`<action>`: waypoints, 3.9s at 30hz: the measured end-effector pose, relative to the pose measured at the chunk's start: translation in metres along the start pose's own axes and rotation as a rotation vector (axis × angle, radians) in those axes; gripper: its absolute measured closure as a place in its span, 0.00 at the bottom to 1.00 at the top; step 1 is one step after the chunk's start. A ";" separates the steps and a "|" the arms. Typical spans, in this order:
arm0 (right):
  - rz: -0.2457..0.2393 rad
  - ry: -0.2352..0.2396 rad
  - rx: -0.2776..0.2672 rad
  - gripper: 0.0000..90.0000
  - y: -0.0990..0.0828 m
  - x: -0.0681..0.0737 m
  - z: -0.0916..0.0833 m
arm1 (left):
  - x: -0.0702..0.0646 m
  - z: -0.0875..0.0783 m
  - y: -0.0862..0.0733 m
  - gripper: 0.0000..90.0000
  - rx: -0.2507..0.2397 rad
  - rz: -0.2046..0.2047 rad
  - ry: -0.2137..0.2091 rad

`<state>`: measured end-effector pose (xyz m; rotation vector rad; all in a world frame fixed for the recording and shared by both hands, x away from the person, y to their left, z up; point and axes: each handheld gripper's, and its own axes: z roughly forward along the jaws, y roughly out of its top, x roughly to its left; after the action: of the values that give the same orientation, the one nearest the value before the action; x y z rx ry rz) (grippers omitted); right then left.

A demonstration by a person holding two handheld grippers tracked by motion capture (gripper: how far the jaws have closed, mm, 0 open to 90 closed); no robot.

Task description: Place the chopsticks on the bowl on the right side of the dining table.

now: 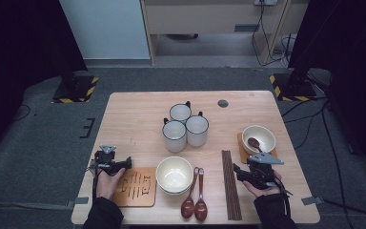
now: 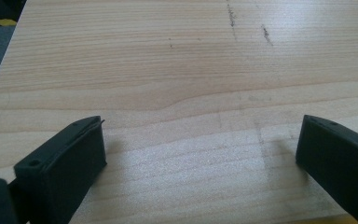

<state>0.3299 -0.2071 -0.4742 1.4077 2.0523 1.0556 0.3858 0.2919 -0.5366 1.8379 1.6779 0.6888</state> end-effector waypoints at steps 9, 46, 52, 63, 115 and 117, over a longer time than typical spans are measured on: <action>-0.005 0.006 0.027 0.49 -0.006 -0.001 0.001 | 0.000 0.000 0.000 0.01 0.000 0.000 0.000; -0.077 0.016 0.183 0.59 -0.023 0.000 0.034 | 0.000 0.000 0.000 0.01 0.001 0.000 0.000; -0.071 0.017 0.196 0.62 -0.023 0.000 0.035 | 0.000 0.000 0.000 0.01 0.000 0.000 0.000; -0.076 0.029 0.224 0.69 -0.024 0.000 0.036 | 0.000 0.000 0.000 0.01 0.000 0.000 0.000; -0.074 0.026 0.259 0.94 -0.024 -0.019 0.031 | 0.000 0.000 0.000 0.01 0.000 0.001 0.000; -0.077 0.026 0.259 0.95 -0.023 -0.019 0.031 | 0.000 0.000 0.000 0.01 0.000 0.001 0.000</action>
<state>0.3454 -0.2185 -0.5125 1.4280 2.3088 0.8024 0.3858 0.2919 -0.5366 1.8387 1.6772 0.6888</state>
